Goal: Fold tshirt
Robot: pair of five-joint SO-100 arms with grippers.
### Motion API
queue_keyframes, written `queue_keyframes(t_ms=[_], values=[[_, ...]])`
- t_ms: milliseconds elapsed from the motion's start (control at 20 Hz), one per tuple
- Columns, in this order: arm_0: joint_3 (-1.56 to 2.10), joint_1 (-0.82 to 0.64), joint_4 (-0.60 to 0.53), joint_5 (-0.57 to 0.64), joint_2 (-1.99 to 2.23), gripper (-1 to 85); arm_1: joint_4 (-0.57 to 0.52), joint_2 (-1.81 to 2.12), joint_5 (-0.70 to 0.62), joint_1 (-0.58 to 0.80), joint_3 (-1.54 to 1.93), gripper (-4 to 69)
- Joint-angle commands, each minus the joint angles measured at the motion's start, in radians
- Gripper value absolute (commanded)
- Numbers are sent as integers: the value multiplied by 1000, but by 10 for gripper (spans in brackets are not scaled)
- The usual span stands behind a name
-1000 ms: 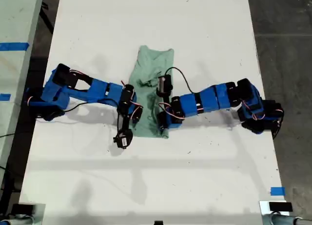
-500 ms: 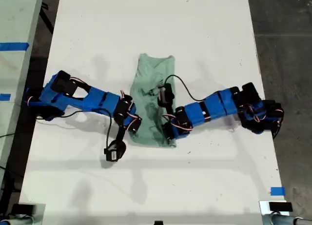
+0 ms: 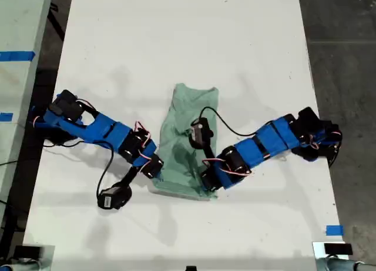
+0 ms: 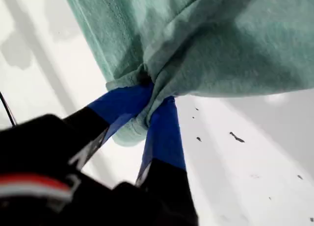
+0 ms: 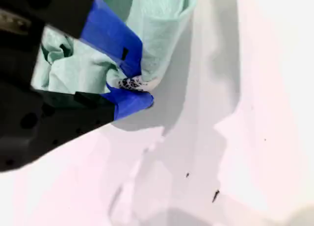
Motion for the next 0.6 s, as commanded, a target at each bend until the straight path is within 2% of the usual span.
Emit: queue_keyframes(t_ms=[0,100,250,350,550], values=[[-106,-137,55,138,158,0,127,167,-120,132,-91,-18],[-106,-253,84,285,230,0,207,256,-219,247,-57,-18],[-109,-466,130,512,307,0,245,407,-390,446,61,-18],[-110,-598,114,669,341,0,249,471,-526,586,118,-18],[-106,-805,69,865,308,0,232,494,-764,769,141,-18]])
